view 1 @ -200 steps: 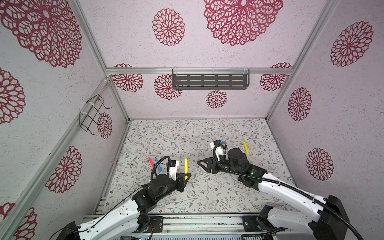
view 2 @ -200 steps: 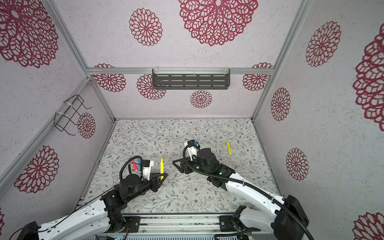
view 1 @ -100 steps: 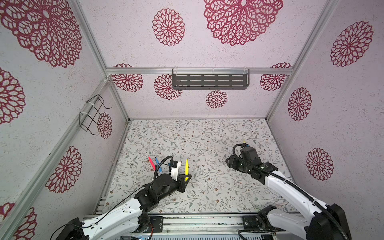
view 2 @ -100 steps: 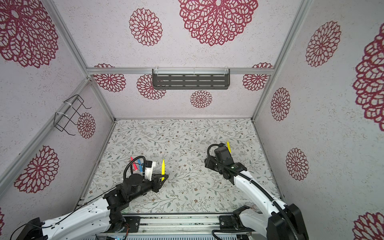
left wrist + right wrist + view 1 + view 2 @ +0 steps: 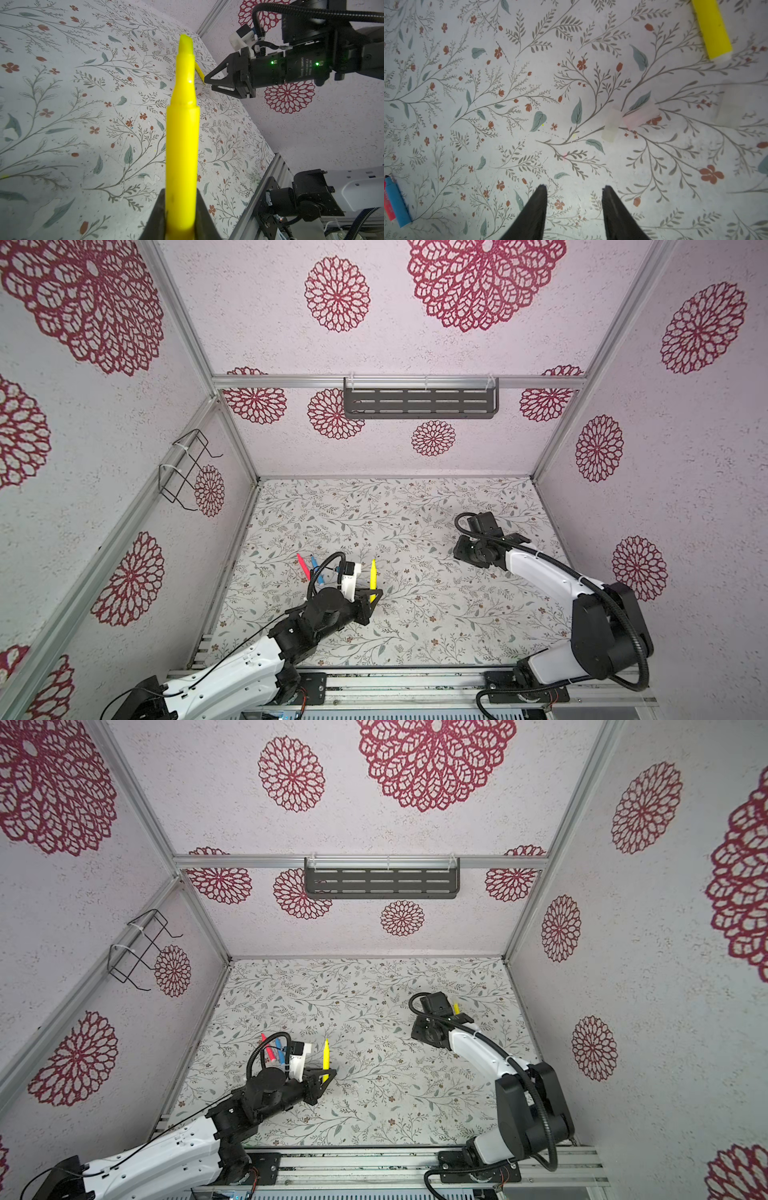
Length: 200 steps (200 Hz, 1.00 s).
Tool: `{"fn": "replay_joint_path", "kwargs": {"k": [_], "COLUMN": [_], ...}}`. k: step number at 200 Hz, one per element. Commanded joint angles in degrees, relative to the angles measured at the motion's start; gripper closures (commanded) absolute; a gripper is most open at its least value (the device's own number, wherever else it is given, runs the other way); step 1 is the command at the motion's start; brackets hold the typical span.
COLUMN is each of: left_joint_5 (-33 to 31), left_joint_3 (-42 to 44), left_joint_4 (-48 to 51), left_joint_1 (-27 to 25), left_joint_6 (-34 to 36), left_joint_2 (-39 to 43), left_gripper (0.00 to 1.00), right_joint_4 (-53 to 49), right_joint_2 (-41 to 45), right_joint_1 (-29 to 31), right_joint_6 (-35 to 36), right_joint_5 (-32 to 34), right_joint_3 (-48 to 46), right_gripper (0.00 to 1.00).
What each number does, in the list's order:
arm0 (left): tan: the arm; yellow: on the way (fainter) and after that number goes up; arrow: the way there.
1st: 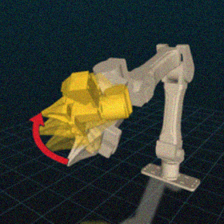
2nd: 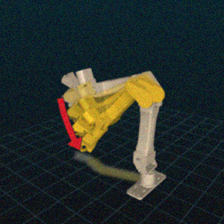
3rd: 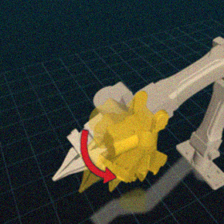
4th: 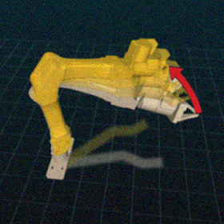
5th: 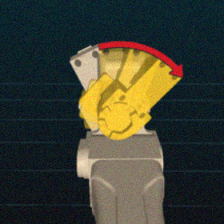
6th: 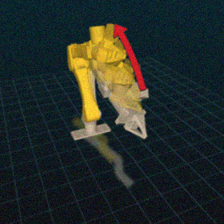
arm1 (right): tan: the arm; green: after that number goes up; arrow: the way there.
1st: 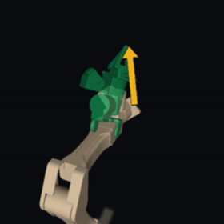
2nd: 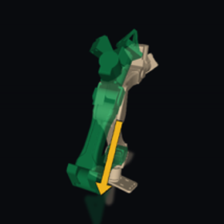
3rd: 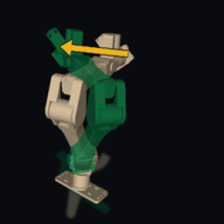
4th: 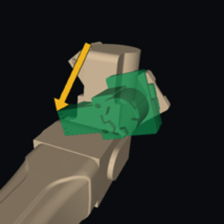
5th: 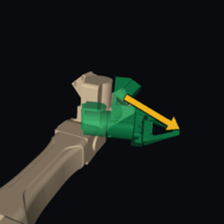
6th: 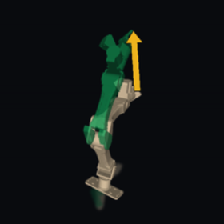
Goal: Insert the pens into the pen caps
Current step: 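Move the open right gripper over the clear caps farther from the robot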
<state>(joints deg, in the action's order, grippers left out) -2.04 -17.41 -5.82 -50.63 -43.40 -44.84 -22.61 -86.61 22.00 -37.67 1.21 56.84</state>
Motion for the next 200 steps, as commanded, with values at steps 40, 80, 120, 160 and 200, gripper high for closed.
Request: {"fn": "replay_joint_path", "kwargs": {"k": [40, 80, 120, 160, 200], "left_joint_5": [-0.68, -1.2, -2.21, -2.37, -2.28], "left_joint_3": [1.3, 2.77, 3.85, 3.95, 3.88], "left_joint_4": [1.16, 2.19, 4.19, 5.03, 4.68], "left_joint_1": [-0.67, -0.62, -0.61, -0.64, -0.63], "left_joint_6": [-0.72, -1.43, -1.87, -2.02, -1.95], "left_joint_2": [2.27, 4.98, 8.57, 9.38, 8.97], "left_gripper": [1.0, 1.0, 1.0, 1.0, 1.0], "right_joint_4": [-4.64, -6.64, -7.02, -6.33, -6.22], "right_joint_2": [-9.61, -14.22, -17.37, -19.88, -20.64], "right_joint_1": [-1.03, -1.52, -2.31, -2.58, -2.72], "right_joint_6": [2.82, 3.49, 3.54, 3.45, 3.52], "right_joint_5": [3.23, 5.33, 5.89, 5.42, 6.21], "right_joint_3": [8.22, 12.63, 14.33, 14.71, 14.73], "right_gripper": [0.54, 0.54, 0.55, 0.56, 0.57]}}
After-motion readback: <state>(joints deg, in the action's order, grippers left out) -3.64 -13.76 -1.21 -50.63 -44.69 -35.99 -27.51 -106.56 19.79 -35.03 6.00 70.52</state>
